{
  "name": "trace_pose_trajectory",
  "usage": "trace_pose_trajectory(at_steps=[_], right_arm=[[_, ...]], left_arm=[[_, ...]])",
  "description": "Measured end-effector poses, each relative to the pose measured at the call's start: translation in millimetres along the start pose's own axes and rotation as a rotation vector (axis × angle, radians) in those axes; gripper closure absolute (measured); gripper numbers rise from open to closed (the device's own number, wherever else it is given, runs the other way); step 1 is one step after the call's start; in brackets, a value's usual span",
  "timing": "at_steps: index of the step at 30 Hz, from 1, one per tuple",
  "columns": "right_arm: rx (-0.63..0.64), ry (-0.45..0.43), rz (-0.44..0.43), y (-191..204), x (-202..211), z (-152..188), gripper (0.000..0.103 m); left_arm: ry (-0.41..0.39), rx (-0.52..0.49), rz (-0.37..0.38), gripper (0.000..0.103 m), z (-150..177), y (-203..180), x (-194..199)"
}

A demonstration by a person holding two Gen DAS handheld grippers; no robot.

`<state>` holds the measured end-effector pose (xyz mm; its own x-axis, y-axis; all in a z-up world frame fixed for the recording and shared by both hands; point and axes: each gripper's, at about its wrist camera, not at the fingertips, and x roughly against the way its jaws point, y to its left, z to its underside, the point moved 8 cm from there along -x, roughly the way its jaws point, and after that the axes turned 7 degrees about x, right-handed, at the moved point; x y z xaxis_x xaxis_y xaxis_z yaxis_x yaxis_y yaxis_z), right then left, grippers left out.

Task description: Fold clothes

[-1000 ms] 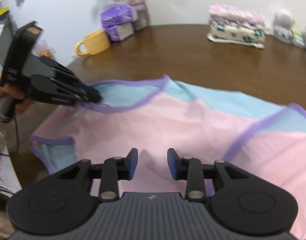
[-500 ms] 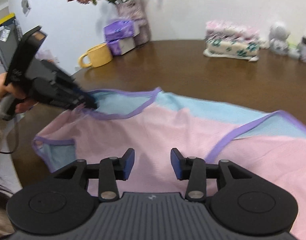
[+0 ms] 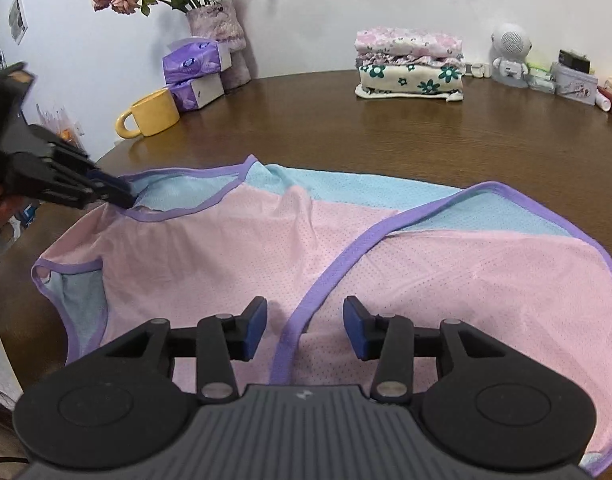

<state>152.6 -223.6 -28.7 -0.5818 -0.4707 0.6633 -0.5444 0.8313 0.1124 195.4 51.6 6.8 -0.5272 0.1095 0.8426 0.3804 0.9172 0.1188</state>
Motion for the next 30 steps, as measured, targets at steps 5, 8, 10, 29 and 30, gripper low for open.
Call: trace_pose_trajectory(at_steps=[5, 8, 10, 29, 30], right_arm=[[-0.022, -0.026, 0.02, -8, 13, 4, 0.058], [-0.061, -0.023, 0.029, -16, 15, 10, 0.058], [-0.073, -0.018, 0.021, -17, 15, 14, 0.058], [-0.03, -0.019, 0.074, -18, 27, 18, 0.058], [-0.036, -0.034, 0.072, -19, 30, 13, 0.058]], left_arm=[[0.015, -0.053, 0.069, 0.087, 41, -39, 29], [0.039, -0.082, 0.027, 0.087, 64, -48, 31], [0.045, -0.092, -0.017, 0.087, 75, -48, 30], [0.012, 0.024, -0.097, 0.081, 84, -14, 44], [-0.014, 0.044, -0.078, 0.073, 77, -14, 50]])
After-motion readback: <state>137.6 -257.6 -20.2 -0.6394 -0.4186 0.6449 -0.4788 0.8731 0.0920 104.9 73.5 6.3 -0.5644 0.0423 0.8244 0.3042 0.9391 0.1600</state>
